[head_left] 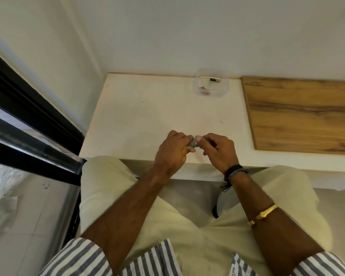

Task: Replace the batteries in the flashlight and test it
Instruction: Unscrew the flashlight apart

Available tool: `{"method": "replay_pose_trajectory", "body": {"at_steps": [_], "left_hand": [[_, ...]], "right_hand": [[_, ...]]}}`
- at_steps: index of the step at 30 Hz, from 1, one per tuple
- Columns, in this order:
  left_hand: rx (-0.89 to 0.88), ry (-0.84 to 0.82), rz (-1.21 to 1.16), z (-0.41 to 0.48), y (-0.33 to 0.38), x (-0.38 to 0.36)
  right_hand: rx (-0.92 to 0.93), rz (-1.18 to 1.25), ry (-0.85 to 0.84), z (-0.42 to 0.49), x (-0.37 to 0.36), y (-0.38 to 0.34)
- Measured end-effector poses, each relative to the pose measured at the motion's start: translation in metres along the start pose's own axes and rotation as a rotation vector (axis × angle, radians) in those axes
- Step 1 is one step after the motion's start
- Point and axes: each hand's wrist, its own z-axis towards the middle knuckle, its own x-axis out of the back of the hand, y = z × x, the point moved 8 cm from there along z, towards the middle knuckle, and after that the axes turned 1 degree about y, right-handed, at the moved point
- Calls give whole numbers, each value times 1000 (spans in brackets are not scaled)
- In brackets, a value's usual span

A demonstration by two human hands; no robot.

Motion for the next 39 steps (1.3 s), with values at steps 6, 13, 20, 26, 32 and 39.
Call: {"method": "replay_pose_trajectory", "body": {"at_steps": [6,13,20,26,32,39], "left_hand": [[-8,1,3,-1,-3,-2],[-6,-3,7,-1,-1,-3],[-3,-10,-2,-1,-3,-5],[15,-21,2,0,-3,-4],[7,-31,-3,-1,0,-5],[33,-38,-1,0,-4,-5]], "right_hand": [[123,22,-48,-1,0,-2],[-12,157,-56,0,0,4],[51,70,-28,0,-2,5],[109,96,-55,1,-1,-1],[-37,50,-19,0,0,11],[119,61,-53,2,-2,3]]}}
